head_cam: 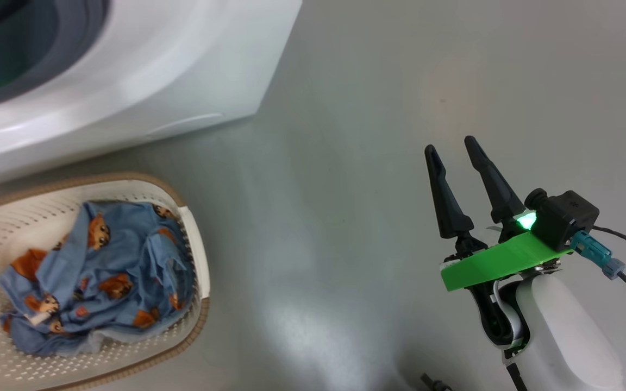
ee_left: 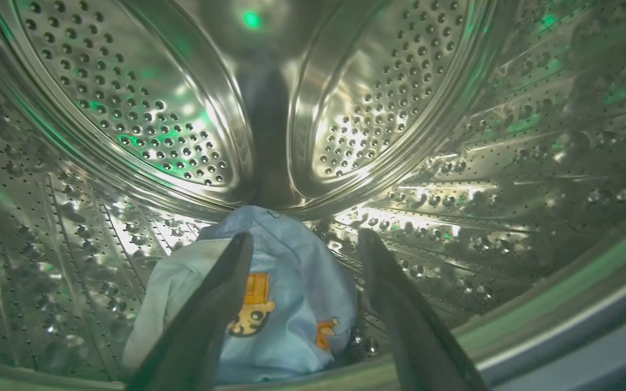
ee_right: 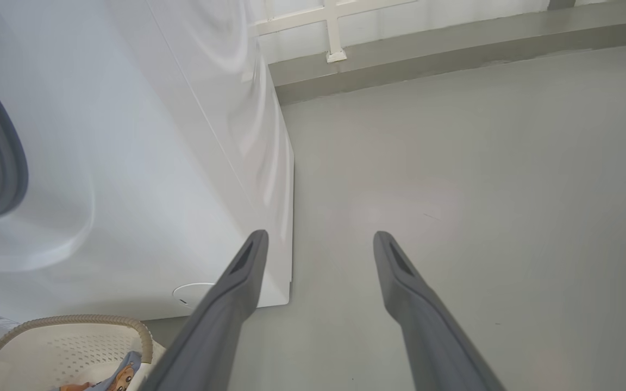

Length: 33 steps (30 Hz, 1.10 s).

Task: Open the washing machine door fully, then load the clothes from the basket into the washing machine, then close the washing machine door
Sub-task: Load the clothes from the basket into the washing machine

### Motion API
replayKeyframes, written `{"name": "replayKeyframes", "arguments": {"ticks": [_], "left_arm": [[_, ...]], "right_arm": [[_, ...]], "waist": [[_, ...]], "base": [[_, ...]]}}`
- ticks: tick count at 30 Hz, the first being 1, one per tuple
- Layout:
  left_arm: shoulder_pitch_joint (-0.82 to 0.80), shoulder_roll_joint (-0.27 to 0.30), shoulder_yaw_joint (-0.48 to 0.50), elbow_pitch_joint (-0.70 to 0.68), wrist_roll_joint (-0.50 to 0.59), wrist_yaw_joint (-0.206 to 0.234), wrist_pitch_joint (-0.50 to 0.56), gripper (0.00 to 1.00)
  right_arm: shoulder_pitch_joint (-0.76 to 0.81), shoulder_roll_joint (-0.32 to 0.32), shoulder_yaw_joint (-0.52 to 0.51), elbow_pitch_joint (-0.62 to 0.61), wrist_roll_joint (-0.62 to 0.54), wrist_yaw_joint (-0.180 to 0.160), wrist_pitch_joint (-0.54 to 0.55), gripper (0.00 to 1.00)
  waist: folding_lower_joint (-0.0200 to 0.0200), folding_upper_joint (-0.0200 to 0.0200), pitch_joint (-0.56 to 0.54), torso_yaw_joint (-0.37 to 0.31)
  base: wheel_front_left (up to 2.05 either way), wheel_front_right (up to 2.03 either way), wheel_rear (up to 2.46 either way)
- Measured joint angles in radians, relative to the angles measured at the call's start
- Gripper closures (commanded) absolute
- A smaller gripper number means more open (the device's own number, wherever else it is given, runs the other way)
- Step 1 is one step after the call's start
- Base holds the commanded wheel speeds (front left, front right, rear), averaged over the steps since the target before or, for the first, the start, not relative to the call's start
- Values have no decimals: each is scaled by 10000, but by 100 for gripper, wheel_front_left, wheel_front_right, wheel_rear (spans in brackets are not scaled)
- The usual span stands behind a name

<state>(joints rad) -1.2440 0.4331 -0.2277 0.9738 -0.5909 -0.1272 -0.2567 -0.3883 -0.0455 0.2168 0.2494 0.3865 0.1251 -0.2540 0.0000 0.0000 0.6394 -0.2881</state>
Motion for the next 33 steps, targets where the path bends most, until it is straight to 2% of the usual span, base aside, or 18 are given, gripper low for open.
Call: {"name": "replayKeyframes", "arguments": {"ticks": [7, 16, 33], "left_arm": [[1261, -184, -251, -568, -347, 0, 0, 0], [3255, -560, 159, -1971, -399, 0, 2, 0], [7302, -1553, 1097, -4107, 424, 0, 2, 0]], "right_arm": [[-21, -6, -253, 291, -109, 0, 0, 0], [-117, -8, -341, 453, -481, 0, 0, 0], [519, -217, -639, 1055, -775, 0, 0, 0]], "waist": [[0, 0, -690, 255], [0, 0, -1794, 597], [0, 0, -4135, 1451]], "base": [[0, 0, 0], [0, 0, 0], [0, 0, 0]]}}
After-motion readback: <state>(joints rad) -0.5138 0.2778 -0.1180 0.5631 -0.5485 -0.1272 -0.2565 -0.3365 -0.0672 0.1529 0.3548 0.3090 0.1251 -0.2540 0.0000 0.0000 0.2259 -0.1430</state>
